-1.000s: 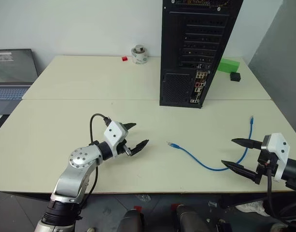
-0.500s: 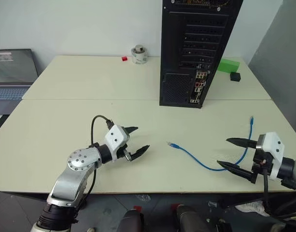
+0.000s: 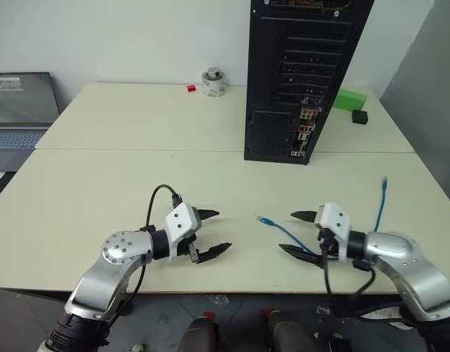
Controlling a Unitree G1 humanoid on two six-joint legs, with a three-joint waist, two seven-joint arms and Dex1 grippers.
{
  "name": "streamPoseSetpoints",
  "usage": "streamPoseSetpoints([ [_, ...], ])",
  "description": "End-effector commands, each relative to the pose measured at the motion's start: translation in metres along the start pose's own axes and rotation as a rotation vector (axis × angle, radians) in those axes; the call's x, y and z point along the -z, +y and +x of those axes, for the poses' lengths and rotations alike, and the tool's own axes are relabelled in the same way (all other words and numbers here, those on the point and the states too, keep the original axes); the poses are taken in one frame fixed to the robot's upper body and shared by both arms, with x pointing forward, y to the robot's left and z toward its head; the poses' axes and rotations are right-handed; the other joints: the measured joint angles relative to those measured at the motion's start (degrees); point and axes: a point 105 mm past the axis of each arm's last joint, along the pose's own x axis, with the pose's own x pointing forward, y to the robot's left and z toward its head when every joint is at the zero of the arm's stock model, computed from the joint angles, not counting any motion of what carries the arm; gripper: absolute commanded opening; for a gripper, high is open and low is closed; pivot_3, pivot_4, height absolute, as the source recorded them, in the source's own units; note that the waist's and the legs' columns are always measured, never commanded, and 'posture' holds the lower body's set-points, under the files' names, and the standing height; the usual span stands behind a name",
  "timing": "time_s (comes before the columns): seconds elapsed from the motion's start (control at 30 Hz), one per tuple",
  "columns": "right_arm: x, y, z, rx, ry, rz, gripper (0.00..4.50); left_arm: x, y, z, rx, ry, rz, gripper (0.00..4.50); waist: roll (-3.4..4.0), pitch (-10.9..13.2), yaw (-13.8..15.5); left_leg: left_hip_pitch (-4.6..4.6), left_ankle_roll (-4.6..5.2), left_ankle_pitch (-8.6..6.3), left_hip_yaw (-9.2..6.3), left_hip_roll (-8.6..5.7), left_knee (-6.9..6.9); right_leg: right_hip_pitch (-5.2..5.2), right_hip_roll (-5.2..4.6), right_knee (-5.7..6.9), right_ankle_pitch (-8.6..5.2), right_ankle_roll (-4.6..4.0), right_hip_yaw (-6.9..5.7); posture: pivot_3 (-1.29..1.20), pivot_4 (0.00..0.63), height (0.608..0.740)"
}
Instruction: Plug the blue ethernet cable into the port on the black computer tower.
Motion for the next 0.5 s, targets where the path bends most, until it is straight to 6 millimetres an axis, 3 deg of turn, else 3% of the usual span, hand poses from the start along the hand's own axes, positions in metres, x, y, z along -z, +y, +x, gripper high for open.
streamPoseSetpoints([
  [0.03,-0.001,-0.008,0.01,0.024,-0.006,-0.02,4.5,-0.015,0.0,0.002,0.011,-0.043,0.043,4.48,0.0,0.0,-0.01,0.0,0.0,0.0,-0.02,0.0,0.0,0.0,0.0,0.0,0.0,0.0,-0.02,0.0,0.15,0.74],
  [0.2,0.007,-0.015,0.019,0.029,0.017,0.001,4.5,-0.016,-0.003,0.005,0.026,-0.049,0.049,4.48,0.0,0.0,-0.07,0.0,0.0,0.0,-0.03,0.0,0.0,0.0,0.0,0.01,0.07,-0.12,-0.02,0.0,0.15,0.74],
  [0.3,0.008,-0.018,0.023,0.032,0.03,-0.008,4.0,-0.015,-0.001,0.008,0.014,-0.043,0.044,4.5,0.0,0.0,-0.11,0.02,0.0,0.0,-0.05,0.02,-0.01,0.0,0.01,0.03,0.07,-0.12,-0.03,0.0,0.15,0.74],
  [0.5,0.01,-0.019,0.026,0.041,0.058,-0.041,2.44,-0.015,0.0,0.009,0.008,-0.058,0.015,4.5,0.0,0.0,-0.14,0.01,0.0,0.0,-0.09,0.02,-0.01,0.0,0.01,0.03,0.07,-0.12,-0.04,0.0,0.15,0.74],
])
